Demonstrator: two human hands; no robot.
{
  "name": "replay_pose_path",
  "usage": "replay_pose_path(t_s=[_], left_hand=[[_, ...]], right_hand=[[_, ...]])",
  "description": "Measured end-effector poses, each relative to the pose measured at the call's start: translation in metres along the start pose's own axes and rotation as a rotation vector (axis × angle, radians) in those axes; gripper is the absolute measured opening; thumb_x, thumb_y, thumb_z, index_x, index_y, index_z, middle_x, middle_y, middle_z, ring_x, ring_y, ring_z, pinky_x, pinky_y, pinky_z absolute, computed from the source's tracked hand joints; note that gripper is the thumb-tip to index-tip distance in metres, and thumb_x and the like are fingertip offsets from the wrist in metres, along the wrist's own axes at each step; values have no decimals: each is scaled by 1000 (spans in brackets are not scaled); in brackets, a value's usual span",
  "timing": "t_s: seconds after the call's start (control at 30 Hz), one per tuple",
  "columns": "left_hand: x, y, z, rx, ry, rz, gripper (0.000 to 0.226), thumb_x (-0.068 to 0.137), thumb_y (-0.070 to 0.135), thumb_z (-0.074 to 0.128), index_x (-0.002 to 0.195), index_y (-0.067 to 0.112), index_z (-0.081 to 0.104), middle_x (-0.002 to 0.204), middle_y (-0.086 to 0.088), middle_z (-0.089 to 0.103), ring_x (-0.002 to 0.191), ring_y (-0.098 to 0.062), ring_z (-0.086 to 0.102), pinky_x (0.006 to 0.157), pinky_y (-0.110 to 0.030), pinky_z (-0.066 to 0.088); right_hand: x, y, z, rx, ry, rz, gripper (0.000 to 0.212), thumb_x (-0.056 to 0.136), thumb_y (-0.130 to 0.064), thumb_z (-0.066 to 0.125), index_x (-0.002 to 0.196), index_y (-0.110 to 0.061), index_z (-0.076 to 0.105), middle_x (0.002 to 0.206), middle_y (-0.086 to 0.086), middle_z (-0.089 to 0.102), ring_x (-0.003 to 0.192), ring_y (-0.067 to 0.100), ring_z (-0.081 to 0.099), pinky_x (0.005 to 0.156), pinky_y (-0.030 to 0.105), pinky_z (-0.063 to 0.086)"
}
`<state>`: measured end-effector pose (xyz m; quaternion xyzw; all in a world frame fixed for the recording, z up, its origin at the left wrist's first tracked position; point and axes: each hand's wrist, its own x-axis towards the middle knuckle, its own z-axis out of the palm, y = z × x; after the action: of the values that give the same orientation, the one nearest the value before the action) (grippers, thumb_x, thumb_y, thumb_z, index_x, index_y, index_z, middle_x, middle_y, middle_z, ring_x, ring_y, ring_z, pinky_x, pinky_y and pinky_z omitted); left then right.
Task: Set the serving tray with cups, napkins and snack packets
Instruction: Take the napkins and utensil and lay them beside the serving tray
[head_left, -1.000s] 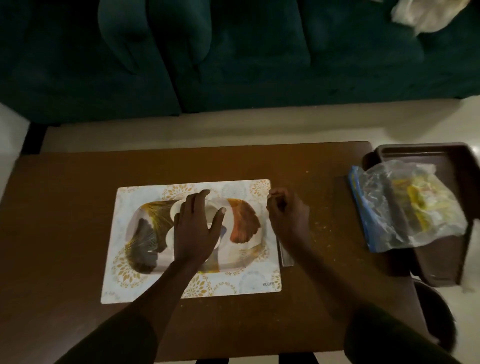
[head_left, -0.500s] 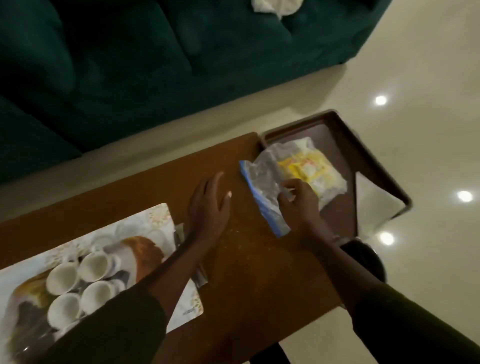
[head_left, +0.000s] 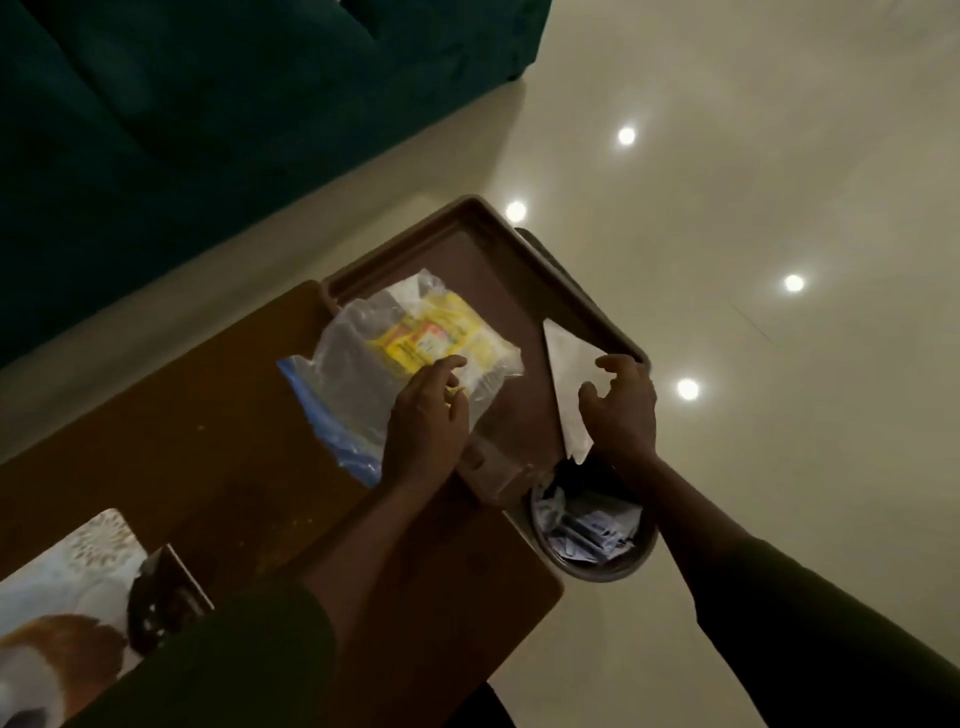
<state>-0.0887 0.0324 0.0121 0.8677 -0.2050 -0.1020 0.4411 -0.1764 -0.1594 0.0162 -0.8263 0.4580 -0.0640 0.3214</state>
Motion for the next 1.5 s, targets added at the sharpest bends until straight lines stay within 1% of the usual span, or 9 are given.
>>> replay_pose_path(t_s=[0.53,0.67,0.8,0.93,1.07,1.17,1.27,1.4,1.5], left_hand=[[7,17,53,0,-167,29,32,90,10,57,122,19,61,106,0,67,93,-17,62,76,-34,53],[7,15,49,-34,-154,-8,30,91,8,57,119,18,62,98,-1,67,87,-16,62,72,-32,52],[5,18,46,-151,-121,-123,26,93,15,60,119,18,61,93,2,64,83,-13,62,68,-24,49],[7,26,39,-497,-178,-569,40,98,43,48,134,25,48,118,-6,63,104,-23,63,87,-42,55],[3,35,26,-951,-244,-940,54,97,58,36,139,25,45,127,-10,60,103,-28,66,82,-43,55],[-3,27,10,-1095,-245,-916,43,99,50,40,127,21,55,103,-8,69,69,-20,71,67,-37,56],[-10,10,-10,-1064,-215,-906,34,102,36,43,128,18,55,95,-6,67,65,-17,64,58,-31,54],[-29,-11,-45,-1112,-175,-861,25,100,21,52,125,17,53,102,-7,65,74,-19,63,57,-30,57],[-47,-31,-77,-902,-97,-815,32,94,25,62,123,15,53,120,-11,64,103,-28,65,78,-39,58]], right_hand=[[68,18,2,-717,-201,-124,53,82,-32,60,128,-11,43,117,14,61,110,32,51,92,41,40],[70,9,0,-583,-296,-10,44,76,-17,64,118,-10,54,108,11,64,107,30,57,97,43,42],[67,-15,-7,-222,-340,159,45,74,-20,71,118,-12,62,101,5,66,82,23,65,69,35,58],[51,-48,-6,103,-347,168,47,77,-23,72,120,-10,59,104,5,63,75,13,59,52,19,47],[27,-84,0,380,-507,259,36,78,-19,71,112,-13,61,109,6,65,85,16,64,67,28,57],[4,-102,10,496,-552,245,37,77,-12,70,113,-10,63,111,11,68,97,25,68,90,45,56],[-21,-117,23,526,-606,131,44,76,-14,73,119,-11,62,110,9,70,100,25,68,92,49,54],[-51,-136,51,383,-562,44,42,74,-21,77,113,-10,66,106,7,72,96,23,69,88,47,56],[-81,-152,74,247,-474,-18,42,75,-27,76,113,-12,64,109,6,71,92,18,66,80,36,56]])
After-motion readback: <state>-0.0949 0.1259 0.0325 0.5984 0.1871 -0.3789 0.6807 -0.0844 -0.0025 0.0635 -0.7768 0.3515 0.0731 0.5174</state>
